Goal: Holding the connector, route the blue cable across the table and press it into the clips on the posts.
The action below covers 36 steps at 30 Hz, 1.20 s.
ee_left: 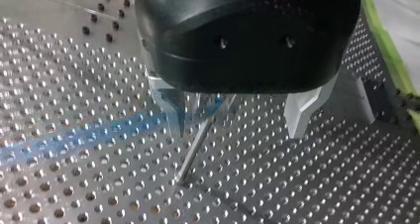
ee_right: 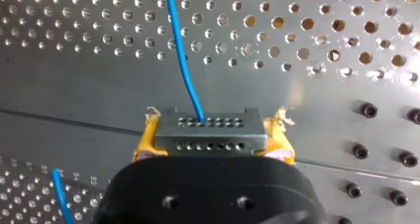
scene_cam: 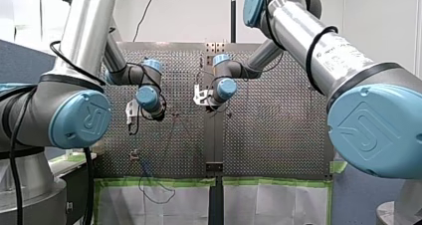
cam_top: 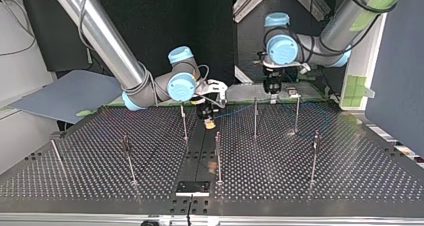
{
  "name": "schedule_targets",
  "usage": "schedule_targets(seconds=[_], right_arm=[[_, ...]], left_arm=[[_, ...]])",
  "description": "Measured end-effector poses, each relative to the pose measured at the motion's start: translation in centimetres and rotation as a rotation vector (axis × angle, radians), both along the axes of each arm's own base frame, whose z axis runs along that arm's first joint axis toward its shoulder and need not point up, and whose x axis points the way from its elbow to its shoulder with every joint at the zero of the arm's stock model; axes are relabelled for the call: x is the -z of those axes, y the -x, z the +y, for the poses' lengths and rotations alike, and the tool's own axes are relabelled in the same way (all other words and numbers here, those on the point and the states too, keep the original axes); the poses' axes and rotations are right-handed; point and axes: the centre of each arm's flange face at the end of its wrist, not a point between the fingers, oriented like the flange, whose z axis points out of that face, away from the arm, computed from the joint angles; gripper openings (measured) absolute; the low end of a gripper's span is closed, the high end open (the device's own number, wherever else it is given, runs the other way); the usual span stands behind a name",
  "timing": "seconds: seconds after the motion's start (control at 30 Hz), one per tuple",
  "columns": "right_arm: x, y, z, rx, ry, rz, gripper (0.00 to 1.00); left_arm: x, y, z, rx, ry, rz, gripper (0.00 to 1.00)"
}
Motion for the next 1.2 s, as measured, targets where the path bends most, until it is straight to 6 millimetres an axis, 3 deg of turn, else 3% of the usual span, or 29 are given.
schedule_targets(seconds=[0.23, 0.4, 0.53, 1.2], right_arm=[[0.1, 0.0, 0.1, -0.006, -0.004, 0.0, 0.0], [0.2, 0.2, -0.1, -0.001, -0.01, -0.002, 0.0], [0.3, 0.5, -0.4, 0.004, -0.013, -0.001, 0.0], [0.3, 1.4, -1.5, 0.022, -0.014, -0.001, 0.0]], left_arm=[[-1.6, 2.2, -1.6, 0.045, 0.014, -0.033, 1.0], [-3.1, 2.7, -2.9, 0.071, 0.057, -0.095, 1.0], [-2.9, 2.7, -3.9, 0.091, 0.085, -0.117, 1.0], [-0.4, -1.3, -9.5, 0.144, 0.168, -0.146, 1.0]])
